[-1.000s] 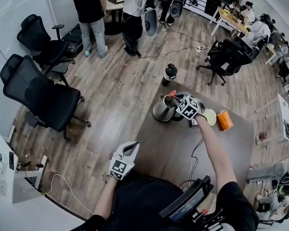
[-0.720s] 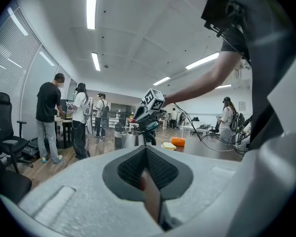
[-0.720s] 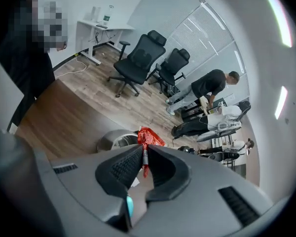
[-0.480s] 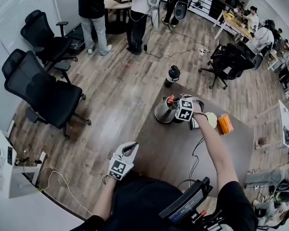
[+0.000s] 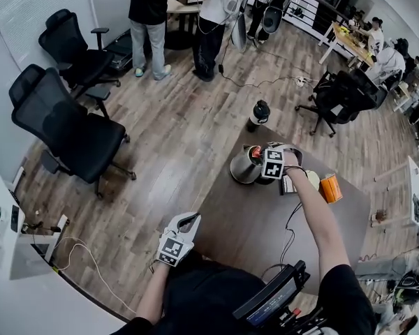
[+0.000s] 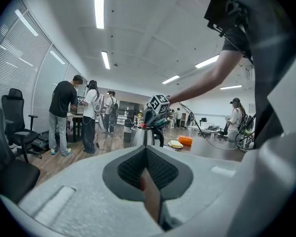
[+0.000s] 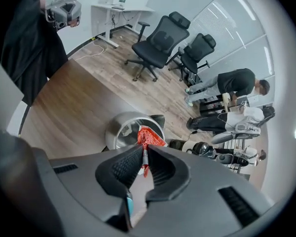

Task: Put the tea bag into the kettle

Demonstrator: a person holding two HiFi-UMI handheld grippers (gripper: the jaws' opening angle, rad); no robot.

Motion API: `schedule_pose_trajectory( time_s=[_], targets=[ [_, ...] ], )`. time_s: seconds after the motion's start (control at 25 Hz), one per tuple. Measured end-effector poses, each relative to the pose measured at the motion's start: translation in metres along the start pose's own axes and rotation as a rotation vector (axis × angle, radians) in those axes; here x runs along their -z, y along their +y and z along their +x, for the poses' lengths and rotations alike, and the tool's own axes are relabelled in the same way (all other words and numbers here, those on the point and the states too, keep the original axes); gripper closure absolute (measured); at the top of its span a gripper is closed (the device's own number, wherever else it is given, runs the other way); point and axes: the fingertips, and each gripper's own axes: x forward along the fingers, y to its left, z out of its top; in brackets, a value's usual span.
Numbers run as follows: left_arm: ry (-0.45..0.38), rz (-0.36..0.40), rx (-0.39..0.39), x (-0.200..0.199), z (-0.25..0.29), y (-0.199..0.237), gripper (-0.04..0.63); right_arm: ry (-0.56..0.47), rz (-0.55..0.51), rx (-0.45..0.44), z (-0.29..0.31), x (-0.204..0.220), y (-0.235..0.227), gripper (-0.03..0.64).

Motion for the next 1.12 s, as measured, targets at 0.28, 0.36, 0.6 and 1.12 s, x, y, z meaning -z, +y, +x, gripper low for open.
schedule_pose_trajectory(
  time_s=[0.28,0.36,0.6,1.12],
  targets=[
    [0.008,-0.037,-0.039,0.015,-0.007,0.006,0.592,0.0,0.044,-0.064,0.014,0.005,0.007,0.581],
    [0.013,-0.044,-0.045,0.018,-0.005,0.006,0.593,0.004,0.042,-0.076,0.017,0.007,0.009,0.583],
    [0.015,-0.045,-0.047,0.02,0.0,0.006,0.592,0.014,0.025,-0.109,0.02,0.012,0.004,0.583],
    [-0.006,-0.063,-0.127,0.017,-0.003,0.022,0.594,0.019,0.012,-0.142,0.041,0.006,0.002,0.581]
  ],
)
